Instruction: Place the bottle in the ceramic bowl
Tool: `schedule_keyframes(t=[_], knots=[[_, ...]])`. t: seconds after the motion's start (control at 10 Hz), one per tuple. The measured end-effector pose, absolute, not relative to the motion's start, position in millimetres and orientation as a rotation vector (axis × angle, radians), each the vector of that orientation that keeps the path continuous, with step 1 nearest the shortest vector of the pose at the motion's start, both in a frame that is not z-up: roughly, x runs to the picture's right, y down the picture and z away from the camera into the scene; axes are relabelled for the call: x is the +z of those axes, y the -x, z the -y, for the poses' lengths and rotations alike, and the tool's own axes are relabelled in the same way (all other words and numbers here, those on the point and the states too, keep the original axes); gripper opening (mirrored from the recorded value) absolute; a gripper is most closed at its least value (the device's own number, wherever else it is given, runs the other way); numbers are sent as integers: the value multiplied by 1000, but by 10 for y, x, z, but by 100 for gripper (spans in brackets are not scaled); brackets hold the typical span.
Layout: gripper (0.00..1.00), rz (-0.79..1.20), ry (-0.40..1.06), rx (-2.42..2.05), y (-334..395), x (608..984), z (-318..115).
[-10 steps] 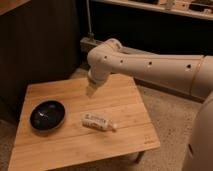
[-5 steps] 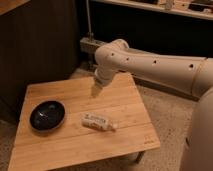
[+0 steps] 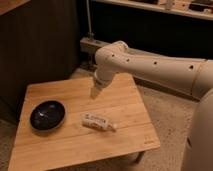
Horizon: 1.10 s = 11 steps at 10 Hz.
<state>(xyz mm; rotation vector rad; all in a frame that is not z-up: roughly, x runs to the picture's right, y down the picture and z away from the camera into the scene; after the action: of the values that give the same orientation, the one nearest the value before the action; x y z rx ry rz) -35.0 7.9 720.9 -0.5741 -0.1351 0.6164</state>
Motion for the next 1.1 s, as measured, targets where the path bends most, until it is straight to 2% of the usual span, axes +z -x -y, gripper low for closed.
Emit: schedule_keyframes(t=[0.4, 0.7, 1.1], knots=[[65, 260, 637, 533, -178, 7140, -609], [65, 329, 622, 483, -427, 7037, -1035], [65, 358, 578, 355, -357, 7248, -1560]])
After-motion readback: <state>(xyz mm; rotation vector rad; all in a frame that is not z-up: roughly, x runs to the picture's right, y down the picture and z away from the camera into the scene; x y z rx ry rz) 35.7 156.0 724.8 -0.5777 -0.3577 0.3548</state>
